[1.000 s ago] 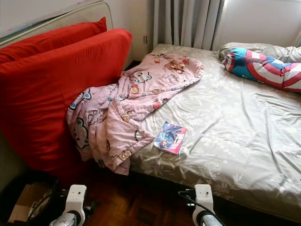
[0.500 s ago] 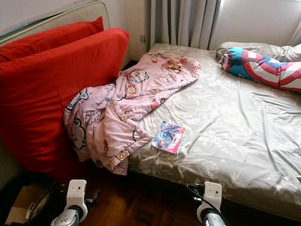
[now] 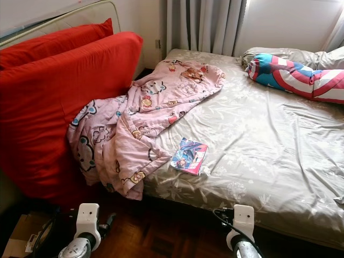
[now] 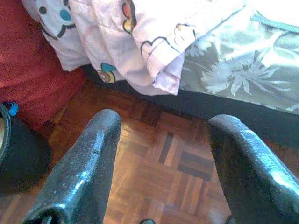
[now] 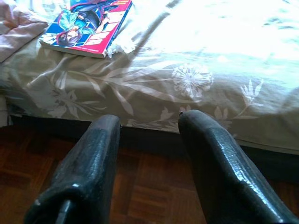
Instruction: Clean up the room
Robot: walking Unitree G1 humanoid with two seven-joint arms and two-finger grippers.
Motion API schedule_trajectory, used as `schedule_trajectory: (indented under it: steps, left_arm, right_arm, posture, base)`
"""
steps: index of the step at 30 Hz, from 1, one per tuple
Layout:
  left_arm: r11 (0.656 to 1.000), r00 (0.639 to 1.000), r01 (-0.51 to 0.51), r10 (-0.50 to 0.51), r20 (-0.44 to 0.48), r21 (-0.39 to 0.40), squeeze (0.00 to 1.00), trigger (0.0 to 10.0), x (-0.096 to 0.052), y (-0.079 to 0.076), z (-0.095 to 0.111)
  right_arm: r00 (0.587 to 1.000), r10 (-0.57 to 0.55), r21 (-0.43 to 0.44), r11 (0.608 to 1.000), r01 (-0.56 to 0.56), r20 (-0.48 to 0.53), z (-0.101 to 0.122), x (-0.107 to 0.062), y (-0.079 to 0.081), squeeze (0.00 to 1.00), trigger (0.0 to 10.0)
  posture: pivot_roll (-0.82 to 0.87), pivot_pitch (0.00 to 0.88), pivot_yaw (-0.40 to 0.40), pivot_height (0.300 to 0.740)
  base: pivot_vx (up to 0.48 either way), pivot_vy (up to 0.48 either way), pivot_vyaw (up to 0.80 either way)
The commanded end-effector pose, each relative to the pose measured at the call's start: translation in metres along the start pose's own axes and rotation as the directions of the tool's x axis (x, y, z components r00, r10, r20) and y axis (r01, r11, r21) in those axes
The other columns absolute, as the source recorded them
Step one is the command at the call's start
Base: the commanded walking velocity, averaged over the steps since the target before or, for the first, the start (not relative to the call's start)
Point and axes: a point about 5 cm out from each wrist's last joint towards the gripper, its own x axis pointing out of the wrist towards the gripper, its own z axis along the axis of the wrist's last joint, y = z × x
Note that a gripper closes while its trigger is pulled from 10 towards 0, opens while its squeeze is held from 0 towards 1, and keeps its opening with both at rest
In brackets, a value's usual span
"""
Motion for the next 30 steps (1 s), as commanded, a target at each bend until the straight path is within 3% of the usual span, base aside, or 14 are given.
schedule_trajectory:
  steps: [1, 15, 20, 22, 30]
  left_arm:
    - [1.0, 1.0, -0.006, 0.006, 0.002, -0.005, 0.0, 10.0, 0.0, 0.001, 0.0]
    - [1.0, 0.994, -0.008, 0.005, -0.107, -0.026, 0.0, 10.0, -0.002, 0.004, -0.012]
    - [1.0, 0.985, 0.011, -0.007, -0.173, 0.02, 0.0, 10.0, -0.002, 0.003, -0.017]
    - [0.997, 0.978, 0.01, 0.006, -0.211, 0.072, 0.0, 10.0, -0.002, 0.004, -0.019]
    - [0.999, 0.97, 0.0, 0.012, -0.241, 0.05, 0.0, 10.0, -0.003, 0.005, -0.023]
  right_arm:
    - [1.0, 0.004, 0.001, 1.0, -0.004, -0.004, 0.0, 0.001, 0.001, 0.0, 10.0]
    - [0.989, 0.027, -0.05, 0.998, -0.034, -0.142, -0.013, 0.0, 0.004, 0.0, 10.0]
    - [0.977, 0.014, -0.022, 1.0, -0.019, -0.212, -0.019, -0.001, 0.002, 0.0, 10.0]
    - [0.964, -0.001, -0.02, 1.0, -0.004, -0.266, -0.024, -0.002, 0.001, 0.0, 10.0]
    - [0.954, 0.031, -0.008, 0.999, -0.035, -0.299, -0.027, -0.003, 0.003, 0.0, 10.0]
  posture:
    - [-0.02, 0.0, -0.049, 0.74]
    - [-0.03, 0.0, -0.025, 0.74]
    - [-0.03, 0.0, -0.04, 0.74]
    - [-0.03, 0.0, -0.042, 0.74]
    - [-0.02, 0.0, -0.044, 0.74]
  base:
    - [0.0, 0.0, 0.0]
    - [0.0, 0.0, 0.0]
    - [0.0, 0.0, 0.0]
    - [0.0, 0.0, 0.0]
    - [0.0, 0.0, 0.0]
